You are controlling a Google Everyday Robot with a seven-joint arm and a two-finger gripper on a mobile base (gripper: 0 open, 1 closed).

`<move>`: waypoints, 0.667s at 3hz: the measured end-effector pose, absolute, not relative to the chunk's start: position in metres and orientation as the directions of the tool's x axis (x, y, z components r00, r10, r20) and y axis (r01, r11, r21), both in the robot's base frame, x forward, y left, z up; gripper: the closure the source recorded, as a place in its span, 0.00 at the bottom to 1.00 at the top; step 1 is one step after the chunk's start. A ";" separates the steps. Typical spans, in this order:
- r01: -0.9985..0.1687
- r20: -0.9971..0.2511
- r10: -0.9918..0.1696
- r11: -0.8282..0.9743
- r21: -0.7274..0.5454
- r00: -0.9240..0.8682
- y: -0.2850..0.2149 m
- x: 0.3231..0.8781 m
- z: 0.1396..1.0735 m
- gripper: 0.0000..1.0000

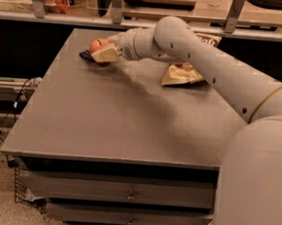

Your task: Move apple near rxbar blueberry

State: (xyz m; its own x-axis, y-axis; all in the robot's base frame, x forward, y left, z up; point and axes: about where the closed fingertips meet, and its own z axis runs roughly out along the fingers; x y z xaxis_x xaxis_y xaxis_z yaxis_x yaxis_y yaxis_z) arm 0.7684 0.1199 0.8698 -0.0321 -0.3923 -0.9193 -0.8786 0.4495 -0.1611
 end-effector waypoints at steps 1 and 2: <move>-0.878 -0.920 -0.390 0.454 -0.152 -0.042 0.116 0.769 0.867 0.55; -0.878 -0.920 -0.389 0.456 -0.148 -0.046 0.113 0.768 0.865 0.31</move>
Offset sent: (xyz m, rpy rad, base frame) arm 0.0002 -0.0176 -0.0033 0.0037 0.0129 -0.0176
